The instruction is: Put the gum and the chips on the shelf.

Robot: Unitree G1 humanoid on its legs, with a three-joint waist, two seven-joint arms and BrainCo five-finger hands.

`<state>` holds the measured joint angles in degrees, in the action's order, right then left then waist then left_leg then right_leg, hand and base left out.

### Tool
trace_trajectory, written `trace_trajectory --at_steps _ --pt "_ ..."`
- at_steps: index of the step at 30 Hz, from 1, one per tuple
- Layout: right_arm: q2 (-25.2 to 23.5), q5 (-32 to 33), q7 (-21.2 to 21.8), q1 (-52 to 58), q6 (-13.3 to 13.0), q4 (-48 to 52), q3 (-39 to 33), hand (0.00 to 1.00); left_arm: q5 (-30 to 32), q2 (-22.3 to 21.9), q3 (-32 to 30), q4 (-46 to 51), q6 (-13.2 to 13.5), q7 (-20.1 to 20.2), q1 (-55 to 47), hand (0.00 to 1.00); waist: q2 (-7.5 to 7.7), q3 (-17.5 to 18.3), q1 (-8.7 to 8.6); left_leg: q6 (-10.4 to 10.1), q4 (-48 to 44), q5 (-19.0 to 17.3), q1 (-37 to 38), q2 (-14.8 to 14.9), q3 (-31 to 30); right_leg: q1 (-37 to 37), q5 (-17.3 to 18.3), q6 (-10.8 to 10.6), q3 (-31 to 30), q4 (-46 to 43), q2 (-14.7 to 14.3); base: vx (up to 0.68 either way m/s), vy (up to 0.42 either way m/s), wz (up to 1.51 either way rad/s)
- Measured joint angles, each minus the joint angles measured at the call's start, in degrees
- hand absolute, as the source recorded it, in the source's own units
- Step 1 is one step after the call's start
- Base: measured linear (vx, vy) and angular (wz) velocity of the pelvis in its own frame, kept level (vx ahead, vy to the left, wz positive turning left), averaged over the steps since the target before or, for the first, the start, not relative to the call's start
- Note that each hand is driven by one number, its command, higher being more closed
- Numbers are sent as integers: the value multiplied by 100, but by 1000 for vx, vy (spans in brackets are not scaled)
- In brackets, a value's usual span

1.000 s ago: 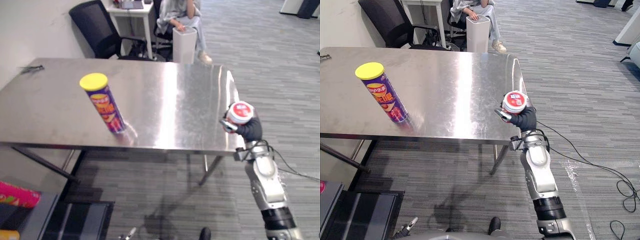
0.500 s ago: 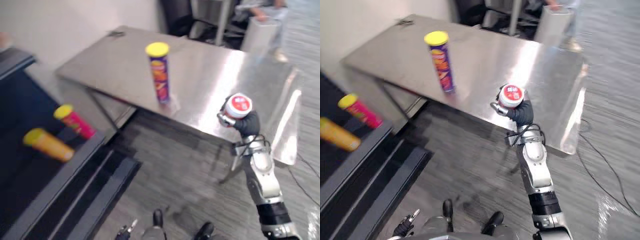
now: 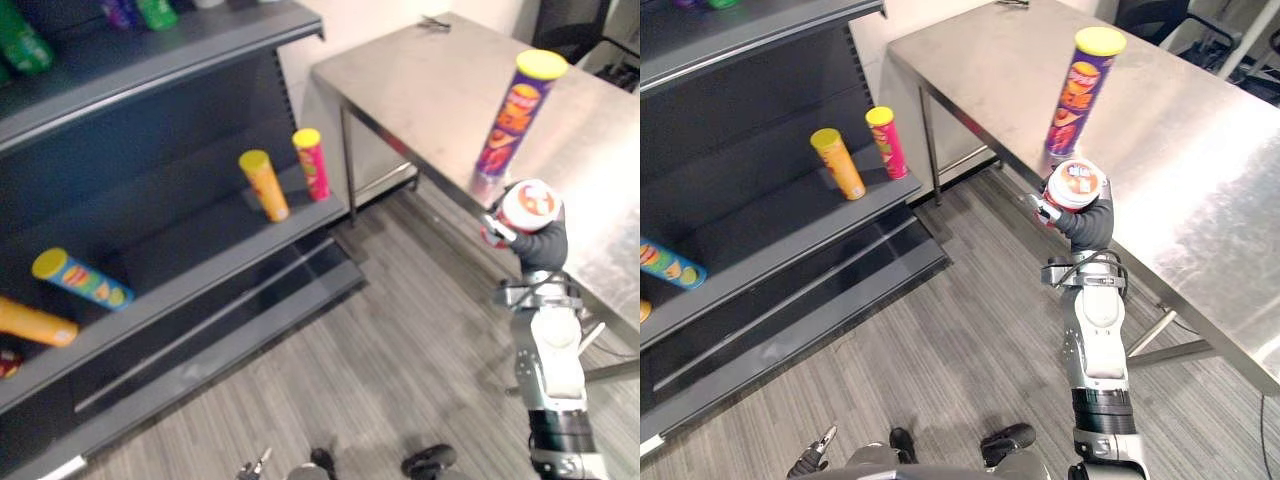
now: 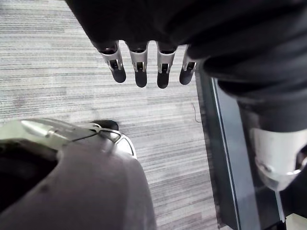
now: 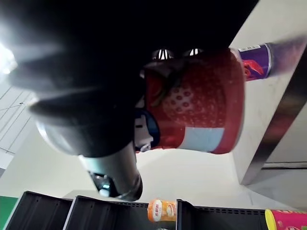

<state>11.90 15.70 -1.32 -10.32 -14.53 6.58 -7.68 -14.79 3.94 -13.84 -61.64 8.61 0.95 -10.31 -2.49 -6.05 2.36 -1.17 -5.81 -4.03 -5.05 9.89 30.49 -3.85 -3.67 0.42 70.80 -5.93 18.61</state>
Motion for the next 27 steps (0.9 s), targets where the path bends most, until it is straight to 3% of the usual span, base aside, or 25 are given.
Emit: trace_trajectory --at_steps 4,8,16,19,21,22,23,24,25,27 --pt "-175 -9 -162 268 3 -2 -188 100 29 84 4 -11 0 -25 105 0 175 -113 -36 -13 9 -86 -105 -214 -113 -6 -166 -54 -20 -130 270 -107 127 15" --pt "-188 -211 -250 335 5 -2 -182 100 18 300 -1 -1 11 -68 158 0 376 -200 26 38 -47 -179 -204 -264 -125 -140 -265 -180 -505 -14 240 -76 107 1" --pt "-163 -220 -225 124 10 -221 -49 100 -71 240 4 128 51 26 180 0 421 -238 166 12 -255 -57 -500 -207 -285 -263 -286 -157 -564 5 151 61 48 11" --pt "-158 -224 -169 -103 32 -321 270 100 -81 233 11 231 82 54 198 0 482 -349 326 46 -381 -164 -503 -188 -373 -158 -301 -175 -634 -127 225 53 83 22" --pt "-143 -225 -68 -119 45 -319 536 100 -95 221 59 271 83 57 182 0 433 -409 345 88 -517 -321 -567 -214 -614 -221 -294 -165 -1219 -853 553 18 131 52" --pt "-141 -225 -35 -62 51 -319 646 100 -156 252 171 335 88 48 125 0 433 -438 297 173 -587 -397 -566 -320 -888 -451 -333 48 -2229 -1629 871 109 189 102" --pt "-145 -225 36 -1 51 -325 685 100 -274 336 373 399 102 40 120 0 406 -489 265 252 -699 -441 -517 -376 -1228 -921 -193 207 -3723 -2260 821 138 162 112" --pt "-148 -226 70 52 50 -320 721 100 -299 349 469 403 107 37 127 0 339 -533 260 267 -724 -449 -523 -361 -1395 -1053 167 9 -4402 -2316 586 162 39 147" --pt "-141 -227 177 196 52 -298 832 100 -299 424 509 346 125 10 153 0 369 -562 213 303 -672 -447 -476 -422 -1774 -1141 769 -228 -5459 -2261 31 111 -35 130" --pt "-145 -225 209 293 52 -281 943 100 -298 476 513 281 130 -15 161 0 453 -601 190 324 -640 -444 -360 -648 -2095 -1153 934 -222 -5785 -2129 -170 122 -54 140"
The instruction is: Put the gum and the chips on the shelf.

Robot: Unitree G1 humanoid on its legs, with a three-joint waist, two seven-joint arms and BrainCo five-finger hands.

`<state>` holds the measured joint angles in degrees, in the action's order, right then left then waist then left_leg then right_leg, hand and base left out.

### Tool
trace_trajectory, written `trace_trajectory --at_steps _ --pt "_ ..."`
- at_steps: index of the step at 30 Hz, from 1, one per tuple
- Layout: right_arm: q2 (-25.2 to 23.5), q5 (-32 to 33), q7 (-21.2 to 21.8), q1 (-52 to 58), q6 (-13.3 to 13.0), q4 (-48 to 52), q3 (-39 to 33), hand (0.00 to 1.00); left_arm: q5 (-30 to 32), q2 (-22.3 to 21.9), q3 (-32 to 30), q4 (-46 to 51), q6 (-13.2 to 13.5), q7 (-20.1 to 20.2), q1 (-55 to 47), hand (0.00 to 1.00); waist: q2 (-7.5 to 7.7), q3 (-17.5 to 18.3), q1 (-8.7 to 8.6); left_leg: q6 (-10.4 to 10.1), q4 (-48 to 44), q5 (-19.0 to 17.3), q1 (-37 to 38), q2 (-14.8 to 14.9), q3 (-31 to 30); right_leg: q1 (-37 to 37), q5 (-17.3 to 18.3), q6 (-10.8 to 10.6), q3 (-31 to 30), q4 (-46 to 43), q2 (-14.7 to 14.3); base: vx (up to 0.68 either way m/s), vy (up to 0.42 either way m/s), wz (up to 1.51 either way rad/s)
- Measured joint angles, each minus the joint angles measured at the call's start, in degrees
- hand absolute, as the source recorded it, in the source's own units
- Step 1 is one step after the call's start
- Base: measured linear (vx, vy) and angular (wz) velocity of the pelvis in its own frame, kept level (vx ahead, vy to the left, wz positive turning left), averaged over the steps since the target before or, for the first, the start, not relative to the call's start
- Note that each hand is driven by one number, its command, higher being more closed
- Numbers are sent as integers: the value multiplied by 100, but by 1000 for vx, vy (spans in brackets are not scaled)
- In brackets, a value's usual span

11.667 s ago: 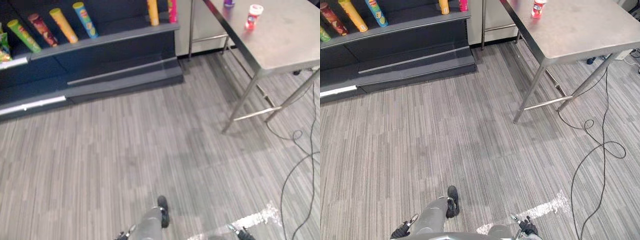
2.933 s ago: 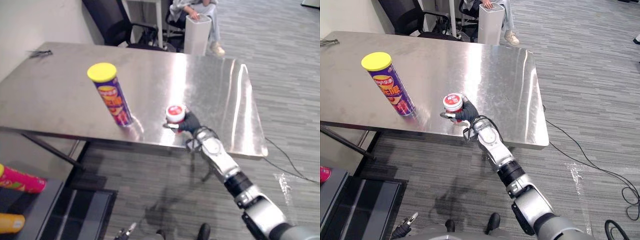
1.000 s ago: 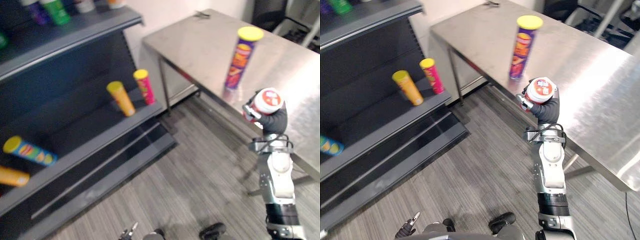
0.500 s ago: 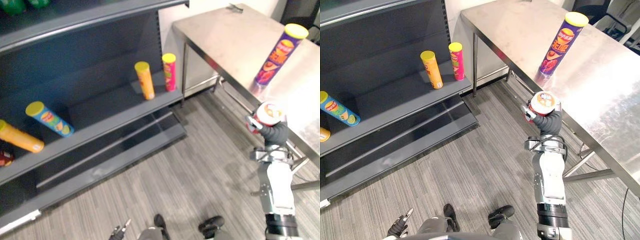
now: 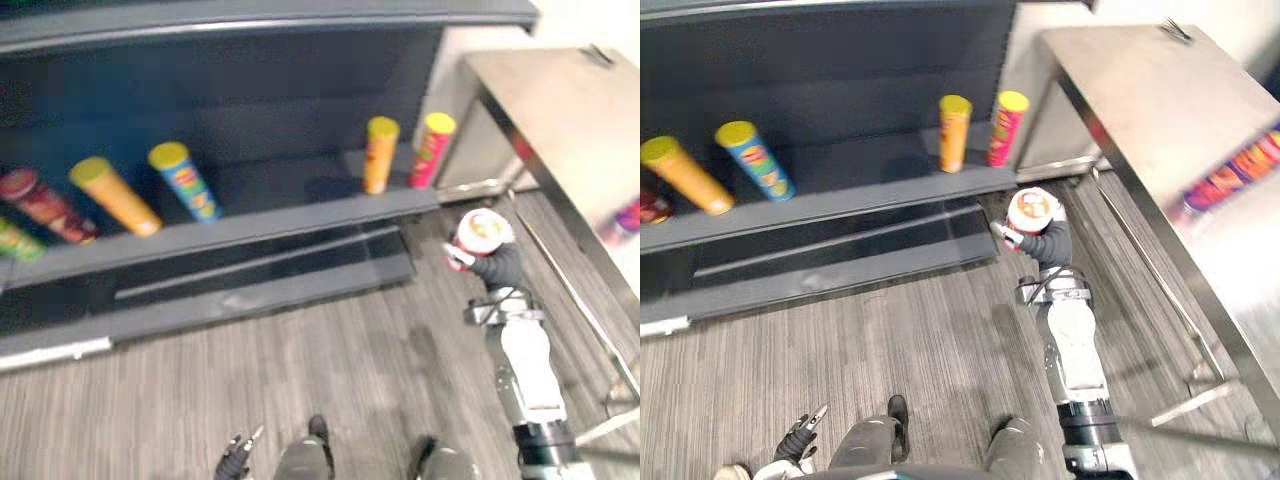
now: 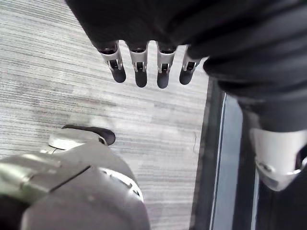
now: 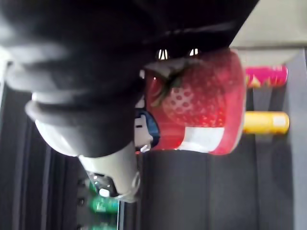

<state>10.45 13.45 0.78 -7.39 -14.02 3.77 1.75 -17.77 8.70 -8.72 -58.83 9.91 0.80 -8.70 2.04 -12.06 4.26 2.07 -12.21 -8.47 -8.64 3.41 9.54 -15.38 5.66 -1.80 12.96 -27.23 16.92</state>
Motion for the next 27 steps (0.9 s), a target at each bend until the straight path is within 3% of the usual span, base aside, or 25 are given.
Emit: trace_trajectory --at_steps 3,5,8,11,21,24,27 --pt "5 7 136 37 -2 34 139 100 0 23 105 -51 6 -4 26 0 14 -79 -109 -31 -216 -29 8 -262 -635 -152 -36 -51 -357 443 -332 153 -100 142" --pt "22 15 225 185 0 95 137 100 -1 60 219 -108 9 -2 57 0 52 -164 -178 -229 -535 -185 -84 -442 -962 8 -288 -461 -627 833 -329 108 -142 120" --pt "18 72 300 241 6 195 163 100 -3 -113 216 -267 -1 6 29 0 -125 -187 -104 -393 -563 -254 -237 -121 -1044 174 -306 -410 -460 1337 -680 72 -172 16" --pt "35 266 360 508 5 334 144 100 -4 -127 184 -272 -2 19 12 0 -132 -180 -181 -542 -279 -188 -159 74 -1188 394 -359 -326 -250 1650 -887 34 -130 9" --pt "-14 298 485 790 13 501 132 100 112 -129 169 -271 -11 13 81 0 -171 -142 -250 -764 621 354 154 138 -1334 474 -384 -221 -22 1901 -945 73 -50 12" --pt "-27 298 484 905 12 478 139 100 120 -129 174 -272 -11 -10 119 0 -172 -142 -265 -804 552 424 202 61 -1337 473 -140 -212 43 1575 -823 -11 -13 24" --pt "-40 301 489 1127 13 391 196 100 122 -130 176 -266 -8 -36 131 0 -155 -149 -260 -803 -207 414 34 -55 -1251 606 279 -152 162 1196 -651 -79 -33 36"
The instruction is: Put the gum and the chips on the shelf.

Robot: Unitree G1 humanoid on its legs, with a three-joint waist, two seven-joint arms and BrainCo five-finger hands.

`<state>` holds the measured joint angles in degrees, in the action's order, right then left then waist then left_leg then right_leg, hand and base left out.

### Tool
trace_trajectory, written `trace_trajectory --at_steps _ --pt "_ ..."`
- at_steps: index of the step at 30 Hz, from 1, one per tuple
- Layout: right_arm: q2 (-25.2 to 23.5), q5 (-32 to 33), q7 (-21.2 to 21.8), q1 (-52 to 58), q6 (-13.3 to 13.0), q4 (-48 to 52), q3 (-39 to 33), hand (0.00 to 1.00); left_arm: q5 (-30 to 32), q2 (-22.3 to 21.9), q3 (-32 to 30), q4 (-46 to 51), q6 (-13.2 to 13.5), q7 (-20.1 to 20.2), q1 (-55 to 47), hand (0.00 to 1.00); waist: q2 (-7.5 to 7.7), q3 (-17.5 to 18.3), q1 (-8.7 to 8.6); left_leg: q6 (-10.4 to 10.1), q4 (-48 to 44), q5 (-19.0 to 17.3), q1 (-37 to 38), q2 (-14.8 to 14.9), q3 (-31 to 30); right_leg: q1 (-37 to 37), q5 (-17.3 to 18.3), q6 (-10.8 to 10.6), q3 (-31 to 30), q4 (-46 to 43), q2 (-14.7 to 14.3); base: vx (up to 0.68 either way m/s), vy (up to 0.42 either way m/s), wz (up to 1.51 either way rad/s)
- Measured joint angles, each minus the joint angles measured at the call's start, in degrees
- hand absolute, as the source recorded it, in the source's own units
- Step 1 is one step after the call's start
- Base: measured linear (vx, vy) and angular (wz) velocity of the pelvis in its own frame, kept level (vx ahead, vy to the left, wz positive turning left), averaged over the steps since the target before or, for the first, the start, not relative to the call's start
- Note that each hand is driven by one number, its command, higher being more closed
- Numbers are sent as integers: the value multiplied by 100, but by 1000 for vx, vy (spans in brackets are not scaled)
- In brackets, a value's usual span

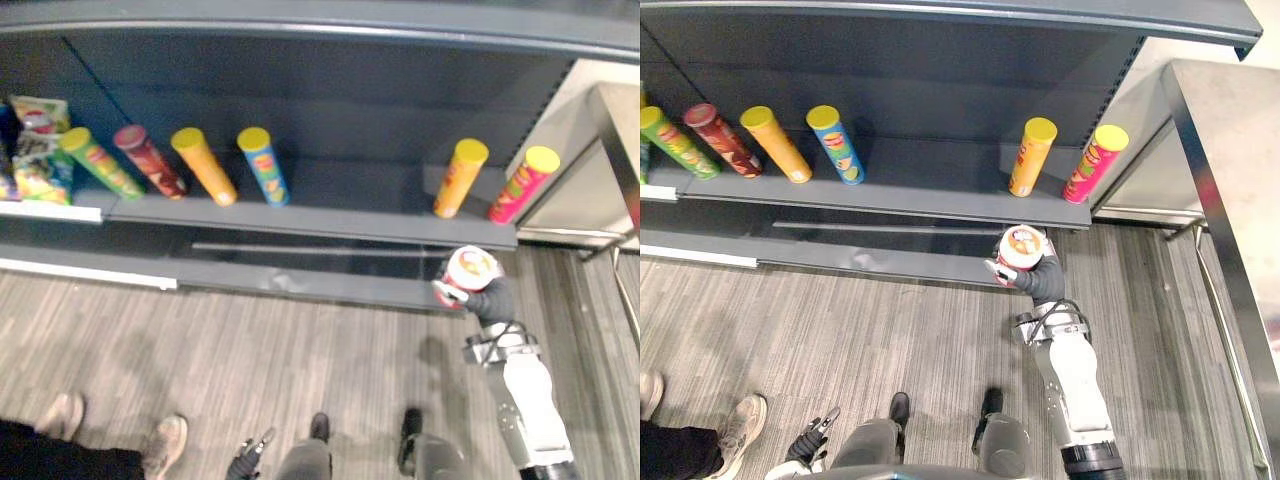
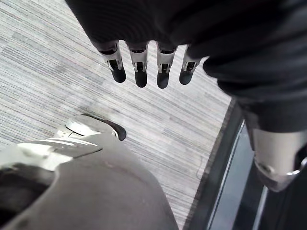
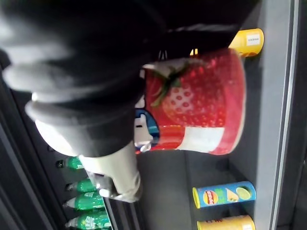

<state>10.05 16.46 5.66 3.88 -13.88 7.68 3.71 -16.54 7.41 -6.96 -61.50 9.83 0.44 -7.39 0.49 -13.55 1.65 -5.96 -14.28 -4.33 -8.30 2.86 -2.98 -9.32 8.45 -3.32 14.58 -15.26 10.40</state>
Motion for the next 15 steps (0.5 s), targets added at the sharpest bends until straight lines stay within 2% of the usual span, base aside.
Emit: trace_trajectory --at_steps 1,2,3,4,5,6,7,8,9,10,11,12,13,14,15 --pt "6 18 12 49 -1 -76 63 100 -21 1 12 23 -4 3 5 0 2 -17 -12 11 -726 7 -253 5 186 138 46 14 68 9 32 -146 -60 17" --pt "27 49 39 87 -2 -179 137 100 -127 -15 46 45 -12 33 16 0 -34 -35 -3 132 -1303 115 -440 82 393 328 46 18 82 134 -18 -121 -77 9" --pt "29 49 62 128 0 -221 147 100 -132 -42 46 33 -20 50 -24 0 -88 -16 5 176 -1427 251 -527 174 432 505 25 20 111 243 -152 -54 -130 -7" --pt "25 50 79 135 6 -202 156 100 -133 -64 45 31 -15 65 -59 0 -152 -15 40 146 -1566 293 -634 310 608 377 189 121 116 -286 -226 48 -183 33" --pt "-101 73 82 187 -26 -135 123 100 -133 55 92 135 33 111 -88 0 61 -60 -62 166 -2064 234 -873 259 780 249 712 208 210 -1503 10 56 -190 55" --pt "-206 173 79 208 -50 -124 129 100 -132 232 130 249 50 120 -72 0 331 -43 -82 244 -2322 -8 -1077 228 901 344 1381 216 83 -1318 120 -25 -166 69" --pt "-147 184 68 155 -6 -197 113 100 -130 202 206 202 -19 100 -2 0 228 -93 -74 214 -2179 -178 -1167 426 802 270 1474 253 59 -1405 -54 -68 -67 16" --pt "-115 204 81 125 9 -203 148 100 -124 162 269 179 -51 122 -34 0 171 -119 -15 140 -1651 -222 -1158 488 740 224 1443 296 21 -1318 -110 -27 -31 -23" --pt "-131 208 82 111 11 -213 246 100 -123 138 261 163 -51 124 -88 0 98 -71 -1 51 -863 -113 -1053 483 706 210 1340 302 -110 -1072 -160 104 40 -38" --pt "-141 209 82 104 11 -213 325 100 -123 131 262 149 -51 121 -115 0 100 -69 -5 5 -456 -31 -974 478 712 208 1255 278 -163 -961 -164 148 81 -48" --pt "-128 209 89 53 13 -225 394 100 -120 90 268 83 -49 118 -159 0 34 -41 -7 -87 403 190 -718 503 719 250 1075 193 -318 -756 -219 215 168 -52" --pt "-91 209 94 26 14 -231 417 100 -108 19 265 34 -49 101 -192 0 -73 7 0 -114 711 277 -543 584 718 304 1020 144 -439 -657 -314 210 195 -60" --pt "-90 209 93 -8 14 -251 414 100 -107 -9 257 16 -49 95 -195 0 -93 18 2 -134 788 527 -464 616 732 352 999 100 -518 -616 -328 261 250 -64" --pt "-149 209 92 -74 22 -322 429 100 -100 29 252 -15 -47 90 -199 0 -3 39 37 -43 678 583 -368 562 891 431 957 -5 -713 -467 -272 281 251 -70" --pt "-189 209 108 -100 42 -319 491 100 -61 104 257 -17 -45 64 -193 0 111 120 41 71 497 417 -373 481 1078 476 838 -190 -855 -234 -180 282 241 -66"
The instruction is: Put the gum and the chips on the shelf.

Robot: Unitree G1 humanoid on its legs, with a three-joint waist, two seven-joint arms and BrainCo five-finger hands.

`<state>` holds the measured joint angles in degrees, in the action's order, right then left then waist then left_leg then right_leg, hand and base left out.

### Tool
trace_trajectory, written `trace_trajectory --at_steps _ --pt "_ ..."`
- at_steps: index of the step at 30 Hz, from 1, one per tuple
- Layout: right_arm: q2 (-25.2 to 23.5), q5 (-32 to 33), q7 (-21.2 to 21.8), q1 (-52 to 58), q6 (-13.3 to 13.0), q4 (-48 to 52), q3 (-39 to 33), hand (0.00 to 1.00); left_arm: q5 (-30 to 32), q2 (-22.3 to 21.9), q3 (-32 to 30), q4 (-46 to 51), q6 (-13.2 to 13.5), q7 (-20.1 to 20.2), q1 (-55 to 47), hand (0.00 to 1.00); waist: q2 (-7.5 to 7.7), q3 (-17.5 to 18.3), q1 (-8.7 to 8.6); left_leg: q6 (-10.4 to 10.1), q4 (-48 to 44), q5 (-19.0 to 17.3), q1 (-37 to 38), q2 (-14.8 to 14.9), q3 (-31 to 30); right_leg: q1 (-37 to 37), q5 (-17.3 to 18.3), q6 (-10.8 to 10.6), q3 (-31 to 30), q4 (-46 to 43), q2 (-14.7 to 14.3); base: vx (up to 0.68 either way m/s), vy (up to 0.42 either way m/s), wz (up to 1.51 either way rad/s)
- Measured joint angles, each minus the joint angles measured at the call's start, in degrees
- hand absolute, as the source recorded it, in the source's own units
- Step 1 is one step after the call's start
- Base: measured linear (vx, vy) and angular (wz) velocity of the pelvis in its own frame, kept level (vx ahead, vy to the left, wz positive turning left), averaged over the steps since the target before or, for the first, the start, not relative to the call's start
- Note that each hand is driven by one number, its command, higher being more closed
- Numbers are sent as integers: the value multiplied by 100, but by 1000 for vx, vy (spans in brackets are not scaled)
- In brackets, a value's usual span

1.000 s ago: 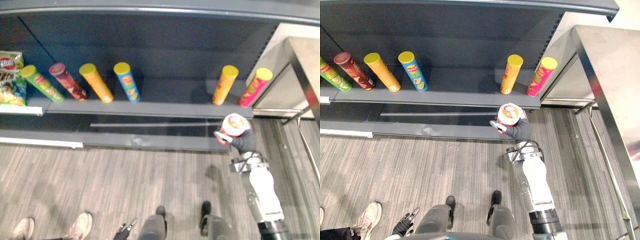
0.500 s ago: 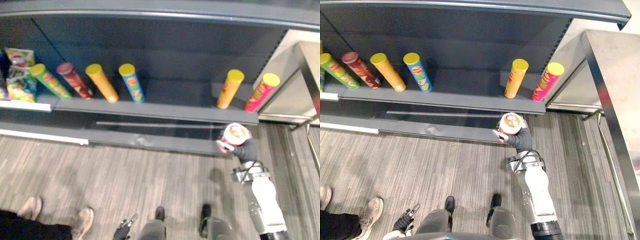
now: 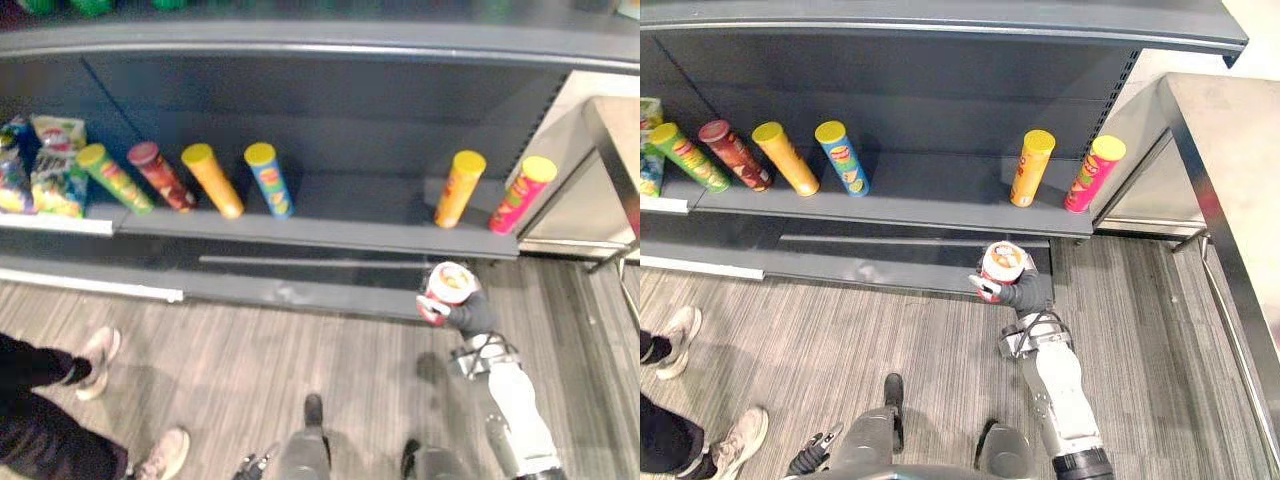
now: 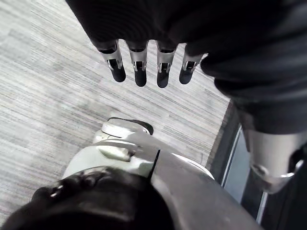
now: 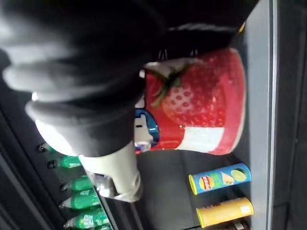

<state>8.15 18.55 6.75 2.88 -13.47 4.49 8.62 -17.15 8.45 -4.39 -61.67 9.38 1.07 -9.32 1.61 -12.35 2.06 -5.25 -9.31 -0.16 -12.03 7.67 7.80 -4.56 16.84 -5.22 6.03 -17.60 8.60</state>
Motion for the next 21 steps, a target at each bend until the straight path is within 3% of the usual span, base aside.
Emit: trace_trajectory --at_steps 4,6,9,10,11,13,15,17,19,20,21 --pt "-1 -4 4 35 65 19 57 100 54 59 11 -3 0 -34 134 0 90 150 -46 312 -594 -530 -89 -175 470 179 -487 -205 -329 467 265 304 222 -49" --pt "16 -4 2 114 81 18 78 100 55 45 19 7 5 -75 167 0 -1 255 -57 429 -688 -668 -52 -215 647 108 -813 -183 -504 447 322 292 275 -51" --pt "14 -17 4 119 108 15 107 100 175 52 80 9 9 -83 241 0 -44 305 -46 505 -599 -717 216 -226 898 -365 -1311 -13 -599 -469 365 243 281 -46" --pt "15 -50 5 121 108 5 115 100 207 71 228 14 13 -81 242 0 -57 298 -73 546 -485 -741 476 -221 913 -685 -1659 113 -454 -1276 416 189 203 -20" --pt "15 -52 7 117 108 -7 142 100 211 69 283 18 12 -79 245 0 -75 286 -110 626 -418 -790 666 -211 904 -864 -1718 151 -346 -1786 466 197 182 -10" --pt "-6 -78 9 63 109 -106 260 100 227 77 299 0 9 -79 242 0 -83 260 -162 678 -278 -823 980 -218 907 -1114 -1247 207 -25 -2460 584 177 89 9" --pt "-19 -82 24 24 108 -104 384 100 222 76 288 0 9 -76 245 0 -77 259 -171 678 -211 -823 1127 -186 907 -1308 -1009 213 375 -2307 594 132 -1 12" --pt "-14 -80 75 -93 108 -140 513 100 208 79 283 -9 7 -67 246 0 -56 253 -179 635 -248 -849 1147 -185 937 -1437 -1077 126 498 -1149 543 123 -112 19" --pt "-19 -80 117 -172 109 -233 557 100 209 101 284 -60 8 -72 245 0 31 269 -162 437 -396 -982 1149 -188 937 -1407 -1458 36 395 -320 534 117 -181 18" --pt "-23 -80 135 -204 109 -269 609 100 211 177 285 -130 7 -69 239 0 174 246 -159 286 -585 -1196 1155 -235 916 -1346 -2277 73 195 160 534 133 -273 8" --pt "40 -80 139 -253 117 -335 613 100 212 162 270 -215 4 -76 257 0 71 194 -112 142 -752 -1420 1145 -67 874 -1216 -1975 -70 105 251 383 122 -294 -7"
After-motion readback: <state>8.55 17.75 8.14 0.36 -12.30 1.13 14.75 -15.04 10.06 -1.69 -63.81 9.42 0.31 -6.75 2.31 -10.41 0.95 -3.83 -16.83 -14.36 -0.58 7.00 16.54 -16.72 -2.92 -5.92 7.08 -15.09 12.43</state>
